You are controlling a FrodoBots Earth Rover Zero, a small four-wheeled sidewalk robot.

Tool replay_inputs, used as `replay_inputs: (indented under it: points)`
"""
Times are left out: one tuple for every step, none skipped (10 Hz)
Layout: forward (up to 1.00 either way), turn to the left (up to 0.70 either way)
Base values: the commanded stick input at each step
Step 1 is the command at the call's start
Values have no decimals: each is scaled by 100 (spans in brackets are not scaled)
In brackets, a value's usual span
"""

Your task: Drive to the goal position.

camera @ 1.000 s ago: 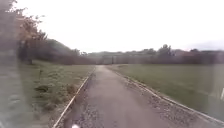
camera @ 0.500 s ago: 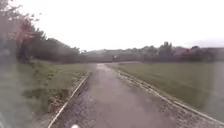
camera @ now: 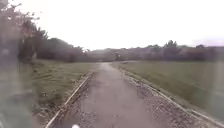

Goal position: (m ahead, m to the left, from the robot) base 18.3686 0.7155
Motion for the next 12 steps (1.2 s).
replay_inputs:
  points:
    - [70,0]
    - [70,0]
    - [70,0]
    - [70,0]
    - [70,0]
    - [70,0]
    - [70,0]
    - [70,0]
    - [70,0]
    - [70,0]
    - [70,3]
    - [70,12]
